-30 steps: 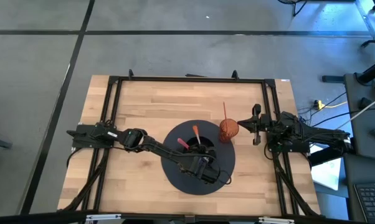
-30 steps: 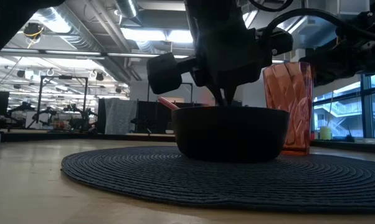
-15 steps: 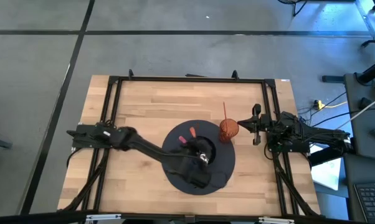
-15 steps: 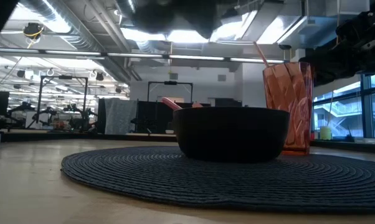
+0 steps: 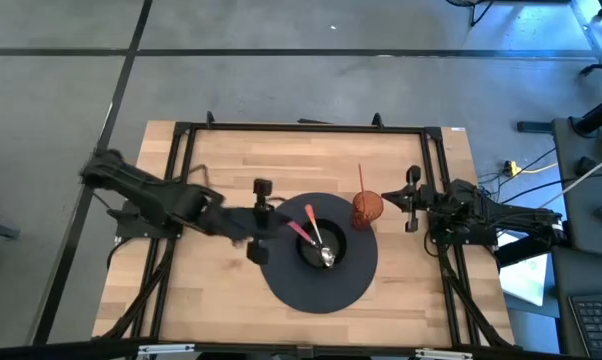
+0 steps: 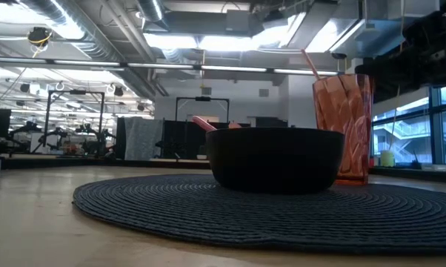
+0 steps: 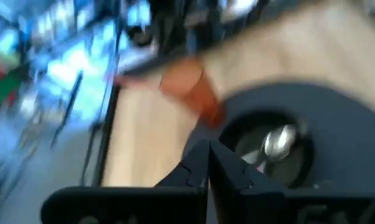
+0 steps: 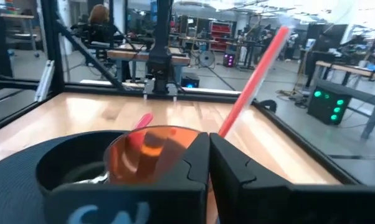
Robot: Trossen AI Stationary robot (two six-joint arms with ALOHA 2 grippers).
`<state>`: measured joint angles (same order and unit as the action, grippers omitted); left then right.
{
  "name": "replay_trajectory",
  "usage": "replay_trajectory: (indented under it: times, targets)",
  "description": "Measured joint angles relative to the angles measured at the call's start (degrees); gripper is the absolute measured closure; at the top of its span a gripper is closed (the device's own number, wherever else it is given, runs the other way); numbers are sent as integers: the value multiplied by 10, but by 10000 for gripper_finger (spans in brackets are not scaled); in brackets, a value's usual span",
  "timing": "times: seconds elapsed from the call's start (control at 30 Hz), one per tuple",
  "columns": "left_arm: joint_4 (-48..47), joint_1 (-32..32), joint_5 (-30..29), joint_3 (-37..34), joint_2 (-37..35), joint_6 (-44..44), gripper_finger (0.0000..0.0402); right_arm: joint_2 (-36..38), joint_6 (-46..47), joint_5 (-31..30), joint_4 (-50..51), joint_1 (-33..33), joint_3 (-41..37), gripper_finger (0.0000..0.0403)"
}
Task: Pick & Place Utensil
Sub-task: Return to Home Position
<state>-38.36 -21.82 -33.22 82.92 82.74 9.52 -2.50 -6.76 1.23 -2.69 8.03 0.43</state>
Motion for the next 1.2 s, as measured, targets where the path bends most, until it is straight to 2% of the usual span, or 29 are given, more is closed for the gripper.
replay_trajectory:
  times: [0.1, 0.2, 0.27, 0.4, 0.5, 0.67, 0.8, 0.87, 1.0, 1.2]
  targets:
    - [254, 51, 39, -208, -96, 35, 401, 0, 0, -1, -10, 0, 0, 392]
    - [389, 135, 71, -372, -179, 9, 399, 0, 1, -1, -15, 0, 0, 392]
    - [476, 187, 142, -466, -229, -13, 399, 0, 1, -1, -13, 0, 0, 392]
    - [706, 273, 322, -620, -331, -71, 401, 0, 2, -1, -13, 0, 0, 392]
    - [778, 304, 380, -704, -375, -112, 399, 0, 3, 7, -13, 0, 0, 392]
    - [777, 301, 385, -759, -448, -118, 401, 1, 45, 36, -25, 0, 0, 399]
    - [718, 251, 388, -757, -516, -86, 399, 16, 67, 72, -53, 0, 0, 400]
    - [664, 221, 359, -757, -563, -49, 400, 23, 84, 91, -53, 0, 0, 400]
    - [571, 173, 234, -758, -671, -2, 400, 23, 106, 110, -61, 0, 0, 401]
    - [502, 151, 212, -760, -786, 19, 401, 23, 105, 120, -74, 0, 0, 401]
